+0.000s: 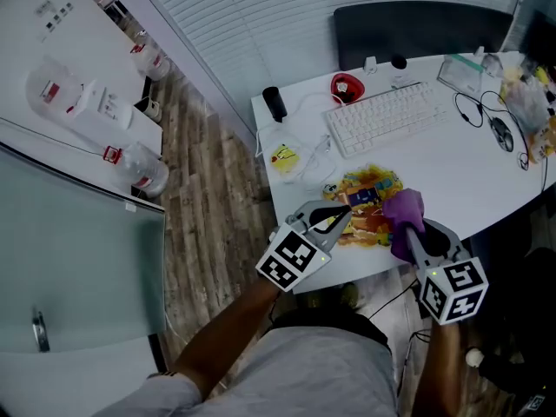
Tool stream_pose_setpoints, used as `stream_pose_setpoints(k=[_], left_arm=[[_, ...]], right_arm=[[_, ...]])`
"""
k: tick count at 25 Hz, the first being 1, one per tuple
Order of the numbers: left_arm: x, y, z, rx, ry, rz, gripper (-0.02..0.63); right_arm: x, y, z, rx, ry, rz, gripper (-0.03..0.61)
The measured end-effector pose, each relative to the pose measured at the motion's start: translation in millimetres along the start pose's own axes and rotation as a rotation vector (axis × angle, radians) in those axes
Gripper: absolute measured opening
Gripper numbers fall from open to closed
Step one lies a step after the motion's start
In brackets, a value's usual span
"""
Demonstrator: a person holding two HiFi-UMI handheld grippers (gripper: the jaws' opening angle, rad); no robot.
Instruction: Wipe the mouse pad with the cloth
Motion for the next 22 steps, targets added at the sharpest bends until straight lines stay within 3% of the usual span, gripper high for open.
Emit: stream_pose_setpoints(k=[5,10,16,22], left_arm=[[45.7,-28.4,-5.2,0.047,-0.015,-0.199,0.017],[80.8,-59.8,-7.8,0.105,-0.026,-0.346,0.016],[100.5,-89.2,-9.4,0.178,-0.033,-0.441,0.015],[109.5,-105.6,-12.0,0.207,-0.020,-0.496,0.015]], right_arm=[[26.2,-18.7,21.7,0.039,-0.021,-0.166,0.066],[46.6,-39.7,43.1,0.091,0.003,-0.325,0.066],[59.4,-61.1,63.2,0.138,0.029,-0.488,0.066],[63.5,-74.6,77.8,0.162,0.035,-0.573,0.066]])
Point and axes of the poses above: the fingertips, and each gripper's own axes: y forward along the fingers, z to its left, x out of its top, the point moved 4 cm from there along -y, backward along the fingers, and after that the axes turned 7 degrees about y, right-handed, at the moved point
